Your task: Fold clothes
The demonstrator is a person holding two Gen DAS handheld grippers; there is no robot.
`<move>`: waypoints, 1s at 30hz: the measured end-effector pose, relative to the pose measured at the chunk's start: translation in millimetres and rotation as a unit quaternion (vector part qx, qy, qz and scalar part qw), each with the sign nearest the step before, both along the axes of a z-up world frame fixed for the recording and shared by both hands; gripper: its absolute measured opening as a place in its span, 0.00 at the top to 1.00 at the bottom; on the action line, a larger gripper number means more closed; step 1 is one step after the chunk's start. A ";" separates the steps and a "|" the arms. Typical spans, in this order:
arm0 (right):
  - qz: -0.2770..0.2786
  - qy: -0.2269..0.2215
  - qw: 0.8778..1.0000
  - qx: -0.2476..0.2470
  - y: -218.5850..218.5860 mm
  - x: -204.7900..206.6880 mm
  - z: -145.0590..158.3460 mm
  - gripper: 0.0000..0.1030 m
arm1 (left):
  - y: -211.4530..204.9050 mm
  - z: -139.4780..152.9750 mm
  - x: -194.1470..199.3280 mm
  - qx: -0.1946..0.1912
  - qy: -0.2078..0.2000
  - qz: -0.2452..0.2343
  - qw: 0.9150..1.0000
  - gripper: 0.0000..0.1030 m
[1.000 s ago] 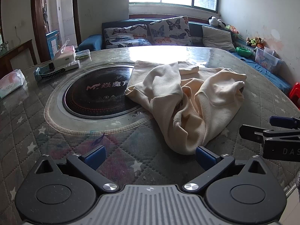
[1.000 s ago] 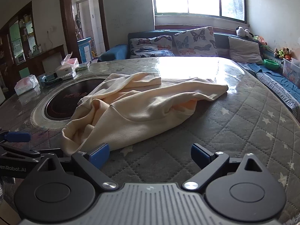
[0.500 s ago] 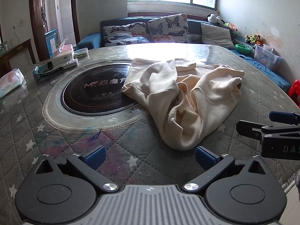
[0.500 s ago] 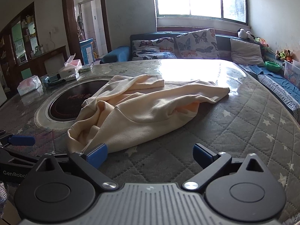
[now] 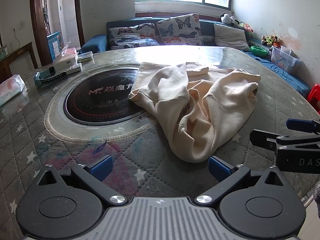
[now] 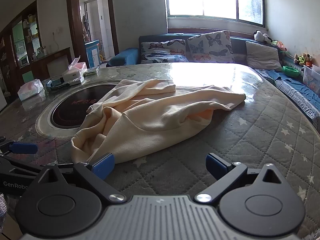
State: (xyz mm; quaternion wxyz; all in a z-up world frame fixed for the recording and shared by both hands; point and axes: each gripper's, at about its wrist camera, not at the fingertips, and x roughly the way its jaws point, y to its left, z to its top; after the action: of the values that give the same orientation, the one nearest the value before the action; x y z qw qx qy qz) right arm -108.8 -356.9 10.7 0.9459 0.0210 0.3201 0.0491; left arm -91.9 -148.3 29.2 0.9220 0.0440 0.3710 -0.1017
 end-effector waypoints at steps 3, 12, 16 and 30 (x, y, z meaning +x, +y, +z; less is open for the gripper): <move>-0.001 0.001 1.000 0.000 -0.9 1.2 0.4 0.04 | -0.9 0.3 2.5 0.001 0.001 -0.001 1.000 0.00; -0.002 0.004 1.000 0.001 -6.0 11.7 2.6 0.04 | -4.1 3.8 14.2 0.006 0.004 -0.004 1.000 0.00; -0.005 0.006 1.000 0.005 -8.5 18.5 3.7 0.04 | -6.2 6.4 21.8 0.010 0.004 -0.010 1.000 0.00; -0.026 0.000 1.000 0.008 -34.2 68.6 15.0 0.04 | -23.6 24.0 78.7 0.043 -0.028 -0.026 0.998 0.01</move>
State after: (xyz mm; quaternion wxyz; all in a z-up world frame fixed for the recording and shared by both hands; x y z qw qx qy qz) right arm -40.1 -391.1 25.8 0.9465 0.0372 0.3194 0.0268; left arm -13.2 -171.9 53.2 0.9263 0.0959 0.3477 -0.1087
